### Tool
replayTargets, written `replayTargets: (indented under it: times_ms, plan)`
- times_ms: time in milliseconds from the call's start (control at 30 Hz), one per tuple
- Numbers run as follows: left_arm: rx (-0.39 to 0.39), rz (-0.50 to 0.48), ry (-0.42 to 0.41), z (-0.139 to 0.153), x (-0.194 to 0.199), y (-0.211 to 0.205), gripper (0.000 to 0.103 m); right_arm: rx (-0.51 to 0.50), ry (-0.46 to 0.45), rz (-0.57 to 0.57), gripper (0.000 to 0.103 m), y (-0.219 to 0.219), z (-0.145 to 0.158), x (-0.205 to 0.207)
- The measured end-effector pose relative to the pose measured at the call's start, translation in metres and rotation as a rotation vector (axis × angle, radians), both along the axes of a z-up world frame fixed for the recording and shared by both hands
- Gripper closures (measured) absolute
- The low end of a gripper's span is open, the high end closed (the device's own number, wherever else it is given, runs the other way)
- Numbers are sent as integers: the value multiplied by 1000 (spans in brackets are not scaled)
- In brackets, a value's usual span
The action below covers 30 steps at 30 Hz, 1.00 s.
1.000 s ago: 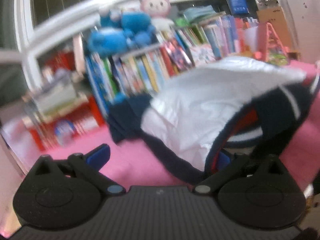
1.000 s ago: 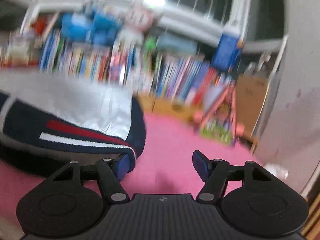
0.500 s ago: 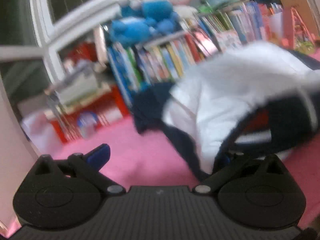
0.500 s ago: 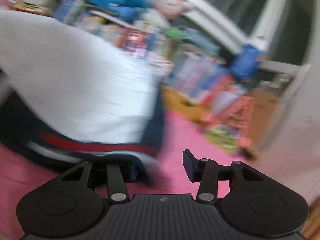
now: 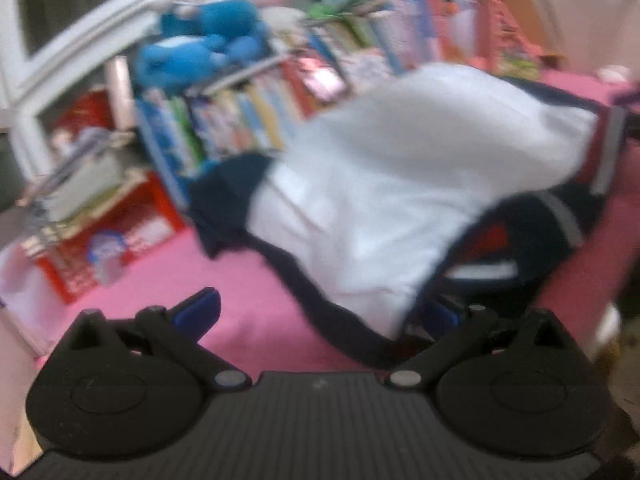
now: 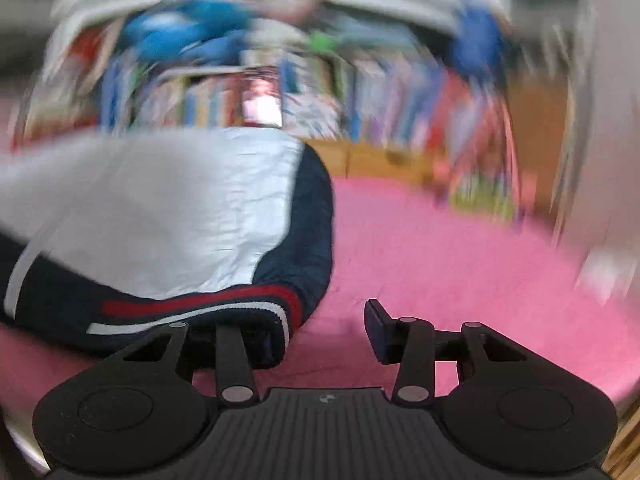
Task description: Fold clothes
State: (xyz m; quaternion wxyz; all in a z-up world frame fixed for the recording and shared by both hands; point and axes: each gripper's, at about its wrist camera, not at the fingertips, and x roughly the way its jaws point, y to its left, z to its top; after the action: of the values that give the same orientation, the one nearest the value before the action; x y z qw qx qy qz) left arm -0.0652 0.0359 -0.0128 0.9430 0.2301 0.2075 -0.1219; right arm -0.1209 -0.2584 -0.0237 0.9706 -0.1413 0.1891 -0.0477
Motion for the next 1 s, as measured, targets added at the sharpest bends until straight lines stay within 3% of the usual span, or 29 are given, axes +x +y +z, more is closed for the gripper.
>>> replayTargets:
  times_ms: [67, 133, 267, 367, 433, 500, 600, 700, 800, 867, 1000]
  plan:
    - [-60, -80, -4, 5, -8, 0, 0, -94, -45, 32, 50, 19, -5, -4]
    - [-153, -121, -17, 15, -9, 8, 0, -101, -64, 69, 47, 30, -5, -2]
    - [-346, -83, -45, 38, 8, 33, 0, 144, -21, 169, 47, 18, 8, -6]
    - [-490, -53, -66, 56, 20, 51, 0, 388, 26, 298, 45, -5, 22, -11]
    - [-416, 101, -30, 47, 52, 56, 0, 537, 66, 433, 41, -12, 31, -15]
    - [-371, 156, 30, 33, 78, 53, 0, 662, 112, 608, 39, -9, 38, -16]
    - [-309, 227, 128, 8, 110, 48, 0, 741, 195, 786, 30, 26, 38, -7]
    - [-274, 283, 192, -14, 125, 49, 0, 766, 345, 915, 30, 74, 24, 15]
    - [-345, 313, 231, -19, 124, 65, 0, 663, 430, 967, 30, 121, 11, 39]
    - [-350, 321, 234, -20, 120, 68, 0, 586, 424, 962, 30, 144, 7, 45]
    - [-338, 314, 236, -20, 123, 66, 0, 410, 333, 826, 30, 178, -2, 61]
